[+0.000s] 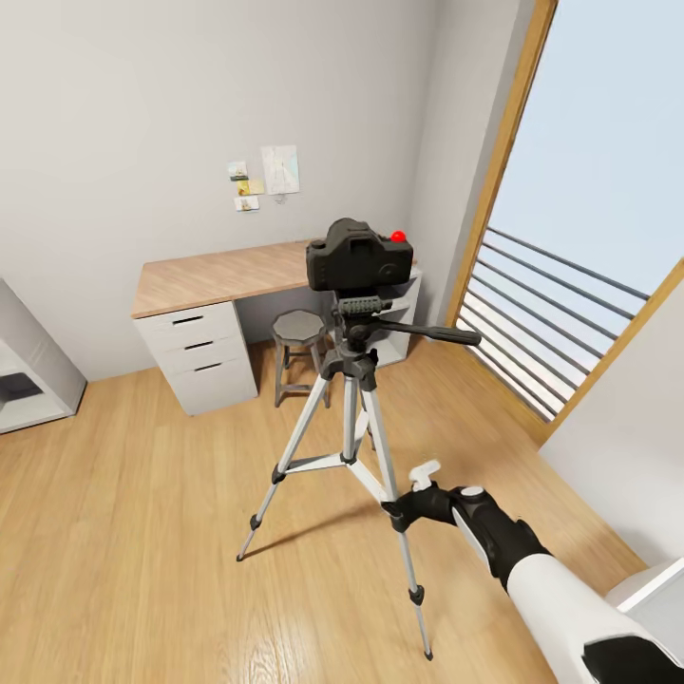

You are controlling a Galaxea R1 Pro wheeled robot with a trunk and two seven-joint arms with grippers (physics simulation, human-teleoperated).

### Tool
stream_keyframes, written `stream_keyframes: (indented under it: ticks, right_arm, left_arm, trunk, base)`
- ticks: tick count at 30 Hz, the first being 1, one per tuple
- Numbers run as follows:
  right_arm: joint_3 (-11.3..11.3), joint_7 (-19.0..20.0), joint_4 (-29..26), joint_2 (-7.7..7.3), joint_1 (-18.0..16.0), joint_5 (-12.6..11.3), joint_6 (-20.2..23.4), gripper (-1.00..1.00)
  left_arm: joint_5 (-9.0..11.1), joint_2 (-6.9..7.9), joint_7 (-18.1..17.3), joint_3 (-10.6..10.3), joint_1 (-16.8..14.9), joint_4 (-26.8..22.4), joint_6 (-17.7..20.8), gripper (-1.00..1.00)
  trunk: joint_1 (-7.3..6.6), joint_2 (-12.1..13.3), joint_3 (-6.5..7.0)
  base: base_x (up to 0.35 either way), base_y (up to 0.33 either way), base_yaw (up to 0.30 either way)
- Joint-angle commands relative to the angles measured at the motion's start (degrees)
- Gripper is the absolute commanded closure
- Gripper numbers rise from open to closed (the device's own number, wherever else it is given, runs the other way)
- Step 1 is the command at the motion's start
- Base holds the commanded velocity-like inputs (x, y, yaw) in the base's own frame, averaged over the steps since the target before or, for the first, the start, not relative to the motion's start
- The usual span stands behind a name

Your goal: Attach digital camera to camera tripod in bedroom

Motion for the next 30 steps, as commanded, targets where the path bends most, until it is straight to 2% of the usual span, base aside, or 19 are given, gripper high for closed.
stream_keyframes:
  ticks: [1, 6, 10, 15, 25, 30]
  right_arm:
    - [0.11, 0.19, 0.68, -0.03, -0.03, 0.51, -0.34, -1.00]
    - [0.17, 0.15, 5.93, -0.05, -0.03, 1.17, -3.59, -1.00]
    - [0.14, 0.12, 9.82, -0.08, -0.03, 3.09, -6.20, -1.00]
    - [0.11, 0.07, 13.53, -0.60, -0.03, 4.30, -8.74, -1.00]
    - [0.10, 0.00, 26.10, -4.69, -0.03, 4.78, -14.14, -1.00]
    - [0.10, -0.37, 29.37, -6.99, 0.57, 4.71, -16.31, -1.00]
  left_arm:
    - [0.29, 0.06, 0.28, -0.36, -0.08, -0.24, -0.23, -1.00]
    - [0.29, 0.05, 0.28, -0.36, -0.08, -0.27, -0.25, -1.00]
    - [0.29, 0.00, 0.28, -0.36, -0.08, -0.32, -0.28, -1.00]
    - [0.29, 0.00, 0.31, -0.33, -0.08, -0.33, -0.35, -1.00]
    - [0.29, -0.17, 0.30, -0.35, -0.08, -0.77, -0.47, -1.00]
    - [0.29, -0.26, 0.29, -0.36, -0.05, -0.95, -0.54, -1.00]
  trunk:
    - [0.03, -0.11, -0.10]
    - [0.03, -0.11, -0.10]
    - [0.03, -0.11, -0.10]
    - [0.03, -0.11, -0.10]
    - [0.03, -0.11, -0.10]
    - [0.03, -0.11, -0.10]
  base:
    - [0.000, 0.000, 0.000]
    - [0.000, 0.000, 0.000]
    - [0.000, 0.000, 0.000]
    - [0.000, 0.000, 0.000]
    - [0.000, 0.000, 0.000]
    - [0.000, 0.000, 0.000]
